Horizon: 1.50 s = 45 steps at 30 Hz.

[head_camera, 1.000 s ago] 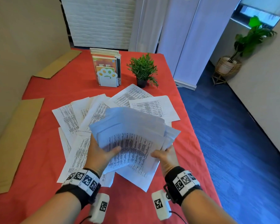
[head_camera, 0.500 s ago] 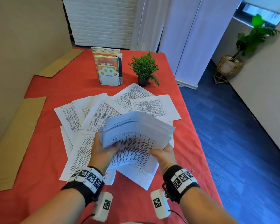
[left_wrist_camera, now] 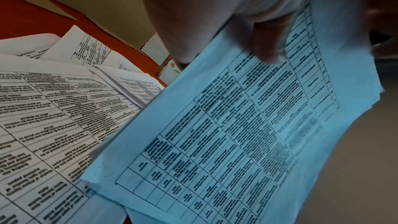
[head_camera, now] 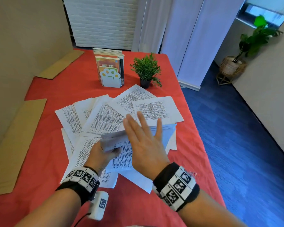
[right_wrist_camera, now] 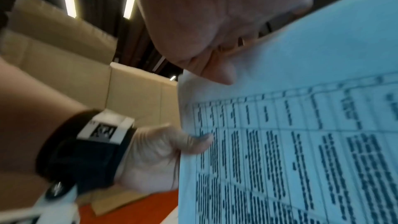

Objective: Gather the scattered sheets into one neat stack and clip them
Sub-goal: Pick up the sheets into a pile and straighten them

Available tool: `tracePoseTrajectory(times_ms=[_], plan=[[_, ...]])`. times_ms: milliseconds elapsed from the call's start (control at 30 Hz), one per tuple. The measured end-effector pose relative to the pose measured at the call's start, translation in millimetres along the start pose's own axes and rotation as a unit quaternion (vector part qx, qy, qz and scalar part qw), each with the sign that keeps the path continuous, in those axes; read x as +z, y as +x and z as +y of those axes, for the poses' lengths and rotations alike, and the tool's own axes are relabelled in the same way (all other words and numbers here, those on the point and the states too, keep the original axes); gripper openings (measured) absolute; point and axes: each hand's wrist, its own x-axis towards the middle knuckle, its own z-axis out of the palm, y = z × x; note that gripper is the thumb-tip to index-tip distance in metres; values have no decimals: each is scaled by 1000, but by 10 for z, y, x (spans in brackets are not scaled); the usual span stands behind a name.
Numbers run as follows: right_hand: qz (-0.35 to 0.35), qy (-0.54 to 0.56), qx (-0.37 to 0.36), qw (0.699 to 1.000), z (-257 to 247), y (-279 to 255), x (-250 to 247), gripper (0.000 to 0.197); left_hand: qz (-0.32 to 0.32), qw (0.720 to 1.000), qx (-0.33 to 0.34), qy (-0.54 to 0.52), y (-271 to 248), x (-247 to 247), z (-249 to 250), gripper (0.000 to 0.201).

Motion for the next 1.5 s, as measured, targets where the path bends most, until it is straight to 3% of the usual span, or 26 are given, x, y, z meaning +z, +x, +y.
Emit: tracePoseTrajectory(times_ms=[67, 167, 300, 367, 433, 500, 533, 600, 633, 667, 767, 900, 1033, 1166, 1366, 1433, 1500], plan=[[-38, -15, -29, 999, -69, 28, 63, 81, -10, 998, 39, 46, 8, 17, 53, 39], [-41, -26, -62, 997, -143, 45, 79, 81, -34, 989, 98, 106, -4, 25, 75, 24], [-24, -18, -39, 999, -65, 57, 35, 84, 38, 999, 13, 10, -41, 25, 10, 39], [4, -13, -26, 1000, 21, 48, 59, 90, 74, 997, -25, -4, -38, 21, -18, 33], [81, 52, 81, 992, 178, 35, 98, 96, 86, 995, -38, -11, -12, -1, 9, 30], [163, 184, 230, 942, 396, 15, 193, 100, 96, 995, -29, -13, 14, -28, 37, 30], [174, 294, 280, 897, 516, -6, 268, 101, 101, 994, -24, -13, 29, -42, 40, 29], [129, 528, 325, 774, 676, -59, 416, 98, 106, 994, -30, -12, 53, -28, 74, 23], [95, 599, 326, 726, 693, -89, 468, 92, 107, 994, -34, -9, 59, -14, 73, 21], [78, 632, 320, 701, 680, -125, 513, 84, 107, 994, -37, -1, 56, 14, 74, 20], [124, 602, 330, 717, 565, -233, 592, 67, 118, 992, -42, 17, 10, 99, 68, 13], [158, 567, 356, 726, 483, -386, 735, 75, 92, 994, -39, 35, -99, 198, 76, 15], [133, 605, 382, 686, 470, -496, 780, 59, 83, 994, -76, 4, -116, 197, -66, 42], [103, 653, 404, 633, 537, -525, 877, 71, 102, 991, -72, 50, -88, 163, -186, 64], [68, 680, 426, 592, 541, -465, 986, 69, 129, 987, -47, 84, -79, 210, -217, 56], [72, 689, 438, 573, 554, -460, 1011, 58, 126, 989, -43, 68, -68, 201, -233, 49], [56, 678, 436, 589, 558, -464, 1013, 41, 112, 990, -47, 68, -67, 183, -256, 44]])
